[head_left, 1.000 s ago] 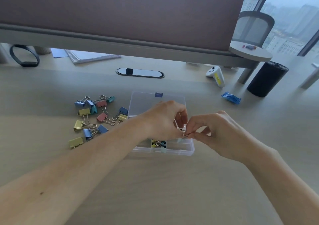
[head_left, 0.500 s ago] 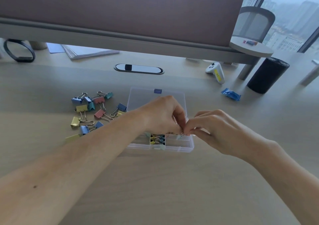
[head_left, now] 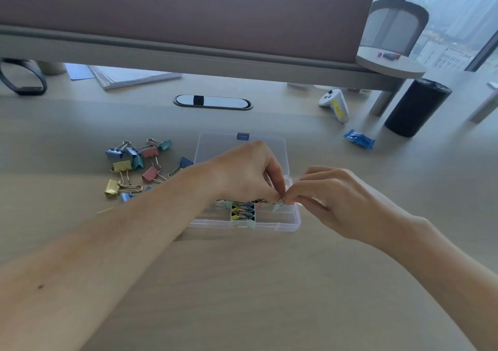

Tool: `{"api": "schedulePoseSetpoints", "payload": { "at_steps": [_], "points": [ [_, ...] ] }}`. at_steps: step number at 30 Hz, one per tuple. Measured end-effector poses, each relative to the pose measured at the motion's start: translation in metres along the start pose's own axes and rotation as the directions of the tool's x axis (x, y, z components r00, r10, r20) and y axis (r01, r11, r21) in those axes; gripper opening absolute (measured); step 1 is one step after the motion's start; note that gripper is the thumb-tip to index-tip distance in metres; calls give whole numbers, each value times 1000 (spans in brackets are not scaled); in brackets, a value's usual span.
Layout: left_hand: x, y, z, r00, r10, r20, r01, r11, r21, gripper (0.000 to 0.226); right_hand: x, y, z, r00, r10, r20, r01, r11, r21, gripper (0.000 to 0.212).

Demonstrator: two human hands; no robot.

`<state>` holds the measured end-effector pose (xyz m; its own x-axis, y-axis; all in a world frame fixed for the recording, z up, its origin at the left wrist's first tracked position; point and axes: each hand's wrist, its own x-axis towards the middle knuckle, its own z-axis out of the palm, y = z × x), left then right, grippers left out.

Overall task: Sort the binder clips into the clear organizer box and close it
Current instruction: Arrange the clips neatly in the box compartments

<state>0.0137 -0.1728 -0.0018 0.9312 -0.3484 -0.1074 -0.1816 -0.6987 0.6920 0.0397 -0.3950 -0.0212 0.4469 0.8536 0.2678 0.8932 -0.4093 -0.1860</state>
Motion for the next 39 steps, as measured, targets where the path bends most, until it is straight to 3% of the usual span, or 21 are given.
{"api": "schedulePoseSetpoints", "payload": {
  "at_steps": [18,32,39],
  "points": [
    [0,0,2,1000,0,-2,0,1000,8,4,2,-8,1,999,38,-21,-38,999,-16,15],
    [1,1,1,999,-48,14,48,999,17,7,9,-8,-7,996,56,66,-52,997,-56,18],
    [3,2,2,999,-54,-4,54,998,29,11,2,-9,2,995,96,-31,-96,995,10,19]
  ]
}}
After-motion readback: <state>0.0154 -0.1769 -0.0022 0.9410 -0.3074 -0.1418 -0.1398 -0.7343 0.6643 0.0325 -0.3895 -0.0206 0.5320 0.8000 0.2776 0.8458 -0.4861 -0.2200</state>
